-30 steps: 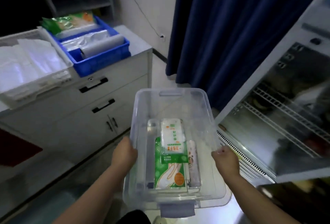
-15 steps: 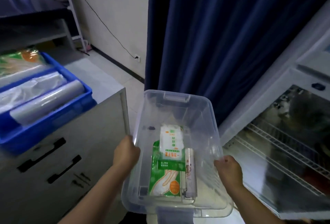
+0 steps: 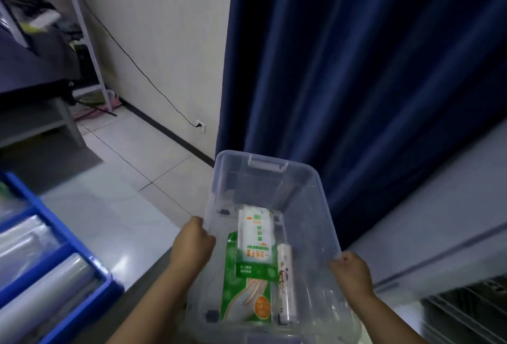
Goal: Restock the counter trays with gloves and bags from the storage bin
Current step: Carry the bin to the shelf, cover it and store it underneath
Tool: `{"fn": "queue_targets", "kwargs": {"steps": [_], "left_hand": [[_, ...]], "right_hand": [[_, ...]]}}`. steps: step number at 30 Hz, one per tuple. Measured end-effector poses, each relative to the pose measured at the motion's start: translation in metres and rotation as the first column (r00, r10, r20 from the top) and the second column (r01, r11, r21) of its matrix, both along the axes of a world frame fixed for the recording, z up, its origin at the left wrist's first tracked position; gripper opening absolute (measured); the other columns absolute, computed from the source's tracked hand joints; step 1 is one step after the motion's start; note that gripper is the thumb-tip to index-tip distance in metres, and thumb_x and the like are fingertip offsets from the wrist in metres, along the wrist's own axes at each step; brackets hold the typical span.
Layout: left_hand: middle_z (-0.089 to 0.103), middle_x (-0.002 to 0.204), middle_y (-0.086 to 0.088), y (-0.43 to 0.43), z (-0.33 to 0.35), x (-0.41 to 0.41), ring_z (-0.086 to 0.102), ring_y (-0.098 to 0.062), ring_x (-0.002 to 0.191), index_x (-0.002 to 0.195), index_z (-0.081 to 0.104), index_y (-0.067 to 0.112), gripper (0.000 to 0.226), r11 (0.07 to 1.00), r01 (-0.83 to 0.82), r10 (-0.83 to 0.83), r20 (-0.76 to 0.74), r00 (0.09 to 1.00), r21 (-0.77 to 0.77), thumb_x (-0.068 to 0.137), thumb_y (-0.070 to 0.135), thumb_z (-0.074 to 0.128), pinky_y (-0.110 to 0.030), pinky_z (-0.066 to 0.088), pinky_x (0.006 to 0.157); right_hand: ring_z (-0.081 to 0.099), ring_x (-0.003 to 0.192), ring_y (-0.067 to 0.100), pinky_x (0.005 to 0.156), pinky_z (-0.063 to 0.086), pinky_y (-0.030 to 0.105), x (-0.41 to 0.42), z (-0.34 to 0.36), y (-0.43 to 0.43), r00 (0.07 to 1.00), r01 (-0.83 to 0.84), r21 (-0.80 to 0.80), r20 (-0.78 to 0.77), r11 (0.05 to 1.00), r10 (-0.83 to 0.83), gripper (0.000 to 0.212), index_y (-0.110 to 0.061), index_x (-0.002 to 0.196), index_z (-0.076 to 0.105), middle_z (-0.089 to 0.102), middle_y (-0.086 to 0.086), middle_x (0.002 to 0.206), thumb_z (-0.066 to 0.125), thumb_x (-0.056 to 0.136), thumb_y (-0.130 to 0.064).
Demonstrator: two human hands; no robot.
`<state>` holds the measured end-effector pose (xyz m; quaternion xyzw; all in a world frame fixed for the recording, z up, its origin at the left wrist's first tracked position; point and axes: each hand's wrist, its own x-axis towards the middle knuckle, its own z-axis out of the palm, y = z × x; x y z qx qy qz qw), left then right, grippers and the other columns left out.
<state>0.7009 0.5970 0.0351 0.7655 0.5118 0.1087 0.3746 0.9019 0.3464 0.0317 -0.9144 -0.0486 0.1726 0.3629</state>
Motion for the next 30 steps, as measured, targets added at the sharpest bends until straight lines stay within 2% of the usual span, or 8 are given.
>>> {"fn": "queue_targets", "kwargs": {"steps": [3,8,12,14,17,21,25,30], "left_hand": [[0.063,0.11,-0.015,0.03,-0.005,0.016,0.059,-0.031,0.093,0.124,0.048,0.005,0.045,0.999,-0.031,0.031,-0.01,0.999,-0.03,0.082,0.015,0.058,-0.029,0.043,0.072],[0.064,0.106,-0.015,0.095,-0.006,0.057,0.061,-0.029,0.091,0.129,0.046,0.005,0.051,0.992,-0.093,0.092,-0.016,0.996,-0.083,0.083,0.019,0.062,-0.035,0.051,0.08],[0.066,0.111,-0.013,0.161,-0.003,0.096,0.061,-0.028,0.099,0.127,0.05,0.008,0.05,0.979,-0.191,0.187,-0.058,0.981,-0.069,0.082,0.024,0.064,-0.034,0.045,0.085],[0.066,0.11,-0.013,0.192,-0.003,0.11,0.061,-0.028,0.095,0.125,0.052,0.008,0.047,0.964,-0.252,0.245,-0.088,0.966,-0.089,0.083,0.024,0.065,-0.036,0.046,0.085],[0.066,0.098,-0.016,0.236,-0.007,0.123,0.061,-0.026,0.081,0.117,0.057,0.003,0.041,0.92,-0.366,0.361,-0.063,0.931,-0.141,0.079,0.017,0.068,-0.035,0.05,0.078],[0.066,0.098,-0.026,0.288,-0.015,0.129,0.062,-0.037,0.092,0.104,0.061,-0.003,0.032,0.842,-0.515,0.514,-0.051,0.857,-0.162,0.075,0.007,0.068,-0.043,0.051,0.084],[0.066,0.097,-0.026,0.335,-0.024,0.121,0.062,-0.039,0.088,0.101,0.061,0.0,0.028,0.78,-0.6,0.601,-0.057,0.797,-0.177,0.075,0.009,0.067,-0.04,0.051,0.078],[0.065,0.1,-0.017,0.409,-0.034,0.108,0.061,-0.033,0.087,0.106,0.059,0.007,0.033,0.715,-0.68,0.671,-0.117,0.732,-0.161,0.077,0.02,0.066,-0.034,0.049,0.077]], "right_hand": [[0.039,0.048,0.013,0.048,0.03,0.023,0.031,-0.003,0.041,0.998,-0.058,-0.012,0.007,0.998,0.058,0.035,-0.019,0.053,0.038,0.043,-0.004,0.051,0.057,0.08,-0.006],[0.051,0.054,0.016,0.051,0.039,0.026,0.094,-0.017,0.123,0.991,-0.133,-0.018,-0.02,0.991,0.133,0.021,-0.012,0.063,0.052,0.056,0.002,0.06,0.063,0.081,-0.013],[0.054,0.061,0.023,0.058,0.042,0.03,0.148,-0.027,0.208,0.976,-0.215,-0.003,-0.04,0.977,0.214,0.022,-0.012,0.062,0.052,0.058,0.005,0.063,0.065,0.08,-0.01],[0.051,0.058,0.022,0.057,0.041,0.03,0.173,-0.028,0.253,0.961,-0.27,0.014,-0.057,0.963,0.27,0.024,-0.012,0.061,0.049,0.056,0.004,0.06,0.064,0.079,-0.006],[0.054,0.06,0.023,0.056,0.041,0.028,0.204,-0.03,0.32,0.927,-0.367,-0.001,-0.082,0.93,0.366,0.02,-0.011,0.065,0.051,0.058,0.006,0.063,0.065,0.078,-0.01],[0.045,0.054,0.016,0.051,0.036,0.025,0.23,-0.033,0.409,0.861,-0.497,0.034,-0.103,0.867,0.498,0.026,-0.011,0.062,0.046,0.051,0.003,0.059,0.065,0.078,-0.004],[0.045,0.05,0.011,0.042,0.036,0.02,0.234,-0.036,0.494,0.804,-0.58,0.053,-0.12,0.813,0.582,0.024,-0.011,0.064,0.048,0.051,0.001,0.058,0.066,0.077,0.0],[0.049,0.052,0.015,0.048,0.039,0.023,0.23,-0.04,0.605,0.733,-0.672,0.022,-0.122,0.74,0.669,0.022,-0.013,0.062,0.051,0.055,0.002,0.06,0.065,0.077,-0.006]]}}
